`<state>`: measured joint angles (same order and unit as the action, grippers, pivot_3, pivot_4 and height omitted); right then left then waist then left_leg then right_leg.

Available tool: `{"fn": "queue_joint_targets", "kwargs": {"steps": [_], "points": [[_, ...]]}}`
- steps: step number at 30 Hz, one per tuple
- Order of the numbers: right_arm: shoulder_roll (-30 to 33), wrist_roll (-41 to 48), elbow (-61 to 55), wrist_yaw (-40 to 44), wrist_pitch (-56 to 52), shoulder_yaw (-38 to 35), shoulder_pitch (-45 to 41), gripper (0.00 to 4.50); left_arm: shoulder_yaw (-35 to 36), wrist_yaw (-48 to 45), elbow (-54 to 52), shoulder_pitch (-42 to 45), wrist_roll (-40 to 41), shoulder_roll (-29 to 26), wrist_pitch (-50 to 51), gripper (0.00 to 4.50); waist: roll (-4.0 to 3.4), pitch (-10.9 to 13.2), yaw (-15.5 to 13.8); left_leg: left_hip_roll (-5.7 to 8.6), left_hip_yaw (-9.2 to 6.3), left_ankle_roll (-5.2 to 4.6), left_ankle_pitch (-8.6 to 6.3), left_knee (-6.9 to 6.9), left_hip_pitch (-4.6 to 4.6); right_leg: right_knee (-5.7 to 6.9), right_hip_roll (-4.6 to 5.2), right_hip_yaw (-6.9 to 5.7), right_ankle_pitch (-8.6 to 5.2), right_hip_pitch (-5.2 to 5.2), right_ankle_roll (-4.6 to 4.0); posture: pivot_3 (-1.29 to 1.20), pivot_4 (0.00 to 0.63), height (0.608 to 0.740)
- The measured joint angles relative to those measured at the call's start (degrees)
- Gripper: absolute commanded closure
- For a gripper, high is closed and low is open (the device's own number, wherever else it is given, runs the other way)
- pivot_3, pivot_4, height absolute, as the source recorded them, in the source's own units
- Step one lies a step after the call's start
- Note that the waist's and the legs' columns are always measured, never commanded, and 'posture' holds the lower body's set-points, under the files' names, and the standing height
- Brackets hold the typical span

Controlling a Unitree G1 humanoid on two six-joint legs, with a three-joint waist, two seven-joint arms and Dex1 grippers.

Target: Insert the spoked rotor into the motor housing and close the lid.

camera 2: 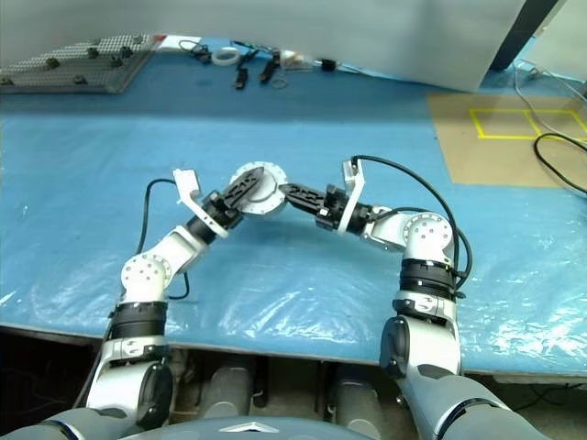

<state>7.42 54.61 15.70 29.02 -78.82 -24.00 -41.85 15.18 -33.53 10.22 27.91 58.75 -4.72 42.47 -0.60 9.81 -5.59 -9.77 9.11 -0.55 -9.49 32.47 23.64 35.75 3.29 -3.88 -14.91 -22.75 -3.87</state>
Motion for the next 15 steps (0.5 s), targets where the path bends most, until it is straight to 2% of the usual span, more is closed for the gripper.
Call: {"fn": "queue_joint_targets", "kwargs": {"steps": [3, 9, 15], "points": [[0.0, 0.0, -0.4, -0.4, 0.4, 0.0, 0.4, 3.36, -1.1, 0.0, 1.0, 0.0, -1.7, 1.3, -0.1, 0.02, 0.01, 0.0, 0.0, 0.0, -0.01, 0.0, 0.0, 0.0, 0.03, 0.0, 0.0, -0.02, 0.0, -0.01, 0.0, 0.0, 0.15, 0.74], [-0.1, 0.0, -0.6, -1.1, 0.9, -0.1, 1.3, 3.36, -1.0, -0.5, 1.7, 0.5, -3.3, 2.0, -1.2, 1.34, 0.01, 0.0, 0.1, 0.0, -0.05, 0.0, 0.0, 0.04, 0.02, 0.03, 0.0, -0.02, 0.0, 0.0, 0.0, 0.0, 0.15, 0.74], [-0.4, 0.1, -0.6, -1.1, 1.4, -0.1, 1.3, 3.36, -0.6, -0.9, 2.2, 1.0, -3.1, 1.9, -1.2, 1.43, 0.01, 0.0, 0.1, 0.01, -0.07, -0.01, 0.0, 0.06, 0.03, 0.03, 0.01, -0.03, 0.0, 0.01, 0.0, 0.0, 0.15, 0.74]]}}
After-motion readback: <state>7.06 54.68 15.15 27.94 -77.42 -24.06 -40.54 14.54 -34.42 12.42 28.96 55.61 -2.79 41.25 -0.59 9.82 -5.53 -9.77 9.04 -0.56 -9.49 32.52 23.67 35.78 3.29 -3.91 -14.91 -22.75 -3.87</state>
